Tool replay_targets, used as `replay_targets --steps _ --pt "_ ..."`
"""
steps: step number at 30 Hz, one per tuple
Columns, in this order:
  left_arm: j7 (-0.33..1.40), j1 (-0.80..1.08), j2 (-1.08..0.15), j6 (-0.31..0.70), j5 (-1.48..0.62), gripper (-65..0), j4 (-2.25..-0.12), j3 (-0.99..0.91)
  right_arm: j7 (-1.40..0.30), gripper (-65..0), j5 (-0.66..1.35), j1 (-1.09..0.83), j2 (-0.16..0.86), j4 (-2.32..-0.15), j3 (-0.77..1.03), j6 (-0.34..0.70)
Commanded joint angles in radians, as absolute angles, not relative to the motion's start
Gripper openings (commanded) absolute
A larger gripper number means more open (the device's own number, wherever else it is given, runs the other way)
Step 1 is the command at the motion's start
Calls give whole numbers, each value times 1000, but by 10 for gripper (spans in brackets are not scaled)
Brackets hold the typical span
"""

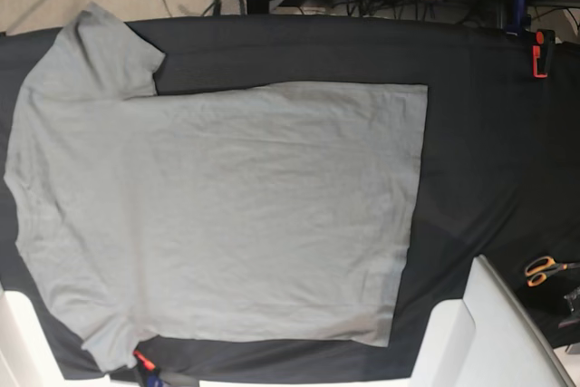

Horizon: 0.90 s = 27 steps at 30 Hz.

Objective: Fold the T-shirt properly
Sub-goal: 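Lower both grippers toward the shirt's shoulder corners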

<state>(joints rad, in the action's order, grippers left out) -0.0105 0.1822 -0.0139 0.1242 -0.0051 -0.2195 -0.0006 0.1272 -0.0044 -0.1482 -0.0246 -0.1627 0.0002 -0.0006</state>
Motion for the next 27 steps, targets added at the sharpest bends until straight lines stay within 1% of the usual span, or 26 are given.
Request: replay_targets --steps 1,2,3,4,5,6,8,14,21,22,24,25,27 --pt "-8 191 -15 128 -7 -650 -222 -1 124 -167 -2 -160 -24 -162 -1 -1" --pt "-8 191 -15 128 -7 -650 -222 -1 124 -270 -2 -160 -24 -162 -1 -1" --pt "-8 191 -15 128 -7 -650 -222 -1 124 -392 -2 -160 -24 -162 1 -1" --pt "-8 191 -15 128 -7 -650 -222 -1 124 -537 1 -160 -24 -162 2 -1" --pt "-8 191 -15 128 -7 -650 -222 -1 124 -650 1 -160 -24 -162 2 -1" --pt "-8 191 -15 128 -7 -650 -223 -1 124 -650 1 -160 -24 -162 2 -1" --pt "-8 191 -15 128 -7 -650 -223 -1 124 -551 1 -160 -24 -162 2 -1" --pt "-8 191 -15 128 -7 -650 -225 -1 124 -540 1 -162 -24 -162 1 -1" --pt "-8 191 -15 128 -7 -650 -225 -1 128 -551 -2 -162 -24 -162 -2 -1" --pt "-8 191 -15 128 -7 -650 -225 -1 128 -570 -2 -163 -22 -162 -2 -1" --pt "-8 191 -15 128 -7 -650 -225 -1 128 -642 -2 -168 -12 -162 -1 -1" --pt "-8 191 -15 128 -7 -650 -225 -1 128 -650 -1 -170 -10 -163 1 -1" --pt "-12 191 -15 128 -7 -650 -226 -1 128 -641 -1 -170 -7 -163 1 -1"
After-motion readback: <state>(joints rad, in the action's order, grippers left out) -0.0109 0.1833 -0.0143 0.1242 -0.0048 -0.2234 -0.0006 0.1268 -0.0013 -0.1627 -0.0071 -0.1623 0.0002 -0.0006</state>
